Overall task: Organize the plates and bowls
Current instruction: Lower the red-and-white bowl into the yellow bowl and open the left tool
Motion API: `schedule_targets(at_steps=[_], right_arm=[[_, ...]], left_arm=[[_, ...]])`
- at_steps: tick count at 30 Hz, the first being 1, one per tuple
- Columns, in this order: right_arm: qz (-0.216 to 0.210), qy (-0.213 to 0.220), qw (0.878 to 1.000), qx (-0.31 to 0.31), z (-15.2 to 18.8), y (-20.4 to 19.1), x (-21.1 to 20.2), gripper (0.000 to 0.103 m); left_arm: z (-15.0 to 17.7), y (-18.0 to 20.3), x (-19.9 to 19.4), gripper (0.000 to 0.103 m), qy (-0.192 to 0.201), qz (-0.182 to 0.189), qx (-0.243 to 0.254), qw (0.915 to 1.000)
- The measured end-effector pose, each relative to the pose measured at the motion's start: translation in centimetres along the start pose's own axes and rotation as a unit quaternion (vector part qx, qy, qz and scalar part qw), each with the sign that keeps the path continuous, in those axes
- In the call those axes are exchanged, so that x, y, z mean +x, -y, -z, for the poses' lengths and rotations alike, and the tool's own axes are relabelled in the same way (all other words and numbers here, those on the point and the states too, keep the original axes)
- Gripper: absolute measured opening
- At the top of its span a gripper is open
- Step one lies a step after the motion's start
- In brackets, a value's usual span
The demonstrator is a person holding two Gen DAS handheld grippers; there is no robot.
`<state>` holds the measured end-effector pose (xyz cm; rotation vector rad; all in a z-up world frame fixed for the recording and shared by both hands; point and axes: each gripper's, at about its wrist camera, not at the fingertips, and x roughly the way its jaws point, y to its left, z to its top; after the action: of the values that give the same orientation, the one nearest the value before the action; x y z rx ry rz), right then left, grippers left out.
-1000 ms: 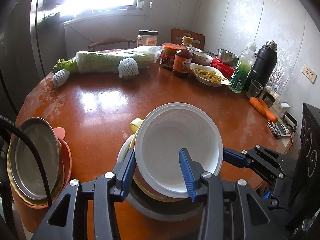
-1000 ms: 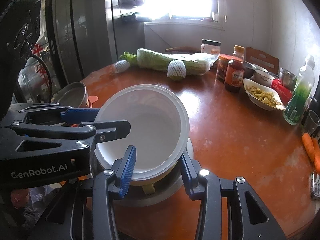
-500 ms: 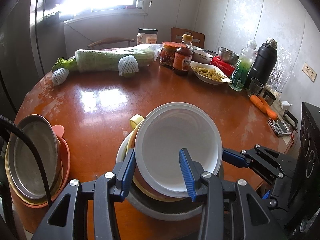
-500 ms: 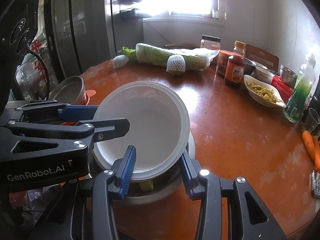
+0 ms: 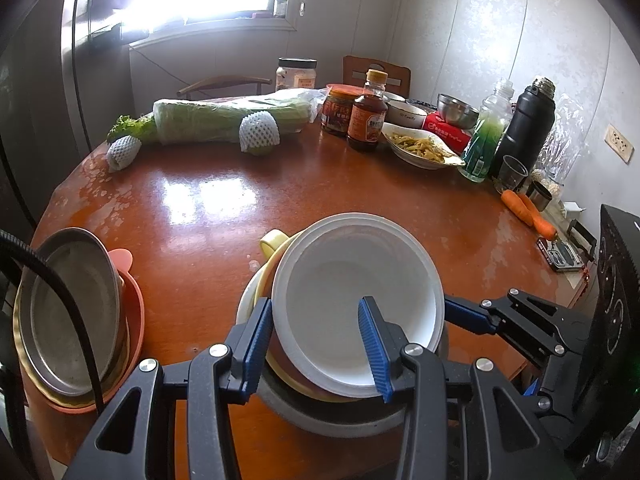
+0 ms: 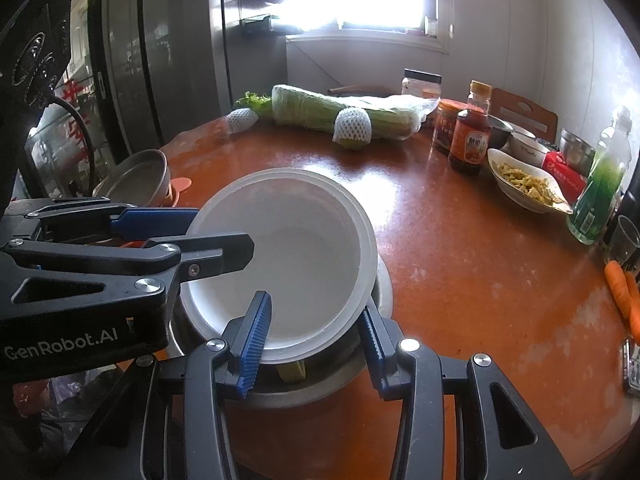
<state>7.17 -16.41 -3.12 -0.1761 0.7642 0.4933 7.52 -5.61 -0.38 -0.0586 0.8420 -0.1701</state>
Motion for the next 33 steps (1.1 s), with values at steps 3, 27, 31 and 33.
schedule_targets(at_steps=[3,27,31,33], right_arm=[[0.0,-0.002,1.0,0.001,0.0,0.0,0.1,0.045],[0.022,0.007,1.0,0.017,-0.1,1.2,-1.0,0.065],[0.027,0.006,0.999,0.028,-0.1,1.7,-1.1,0.068],[0.028,0.003,0.999,0.032,-0.1,1.9,-1.0,0.07]], left_arm=[[0.0,0.0,0.0,0.044,0.0,0.0,0.0,1.0],[0.2,-1.9,-1.4,0.054,0.01,-0.021,-0.017,0.9996],[0.4,-2.2,-1.0,0.058,0.004,-0.021,-0.02,0.9996],[0.5,-2.4,-0.7,0.059,-0.001,-0.021,-0.022,0.9995]])
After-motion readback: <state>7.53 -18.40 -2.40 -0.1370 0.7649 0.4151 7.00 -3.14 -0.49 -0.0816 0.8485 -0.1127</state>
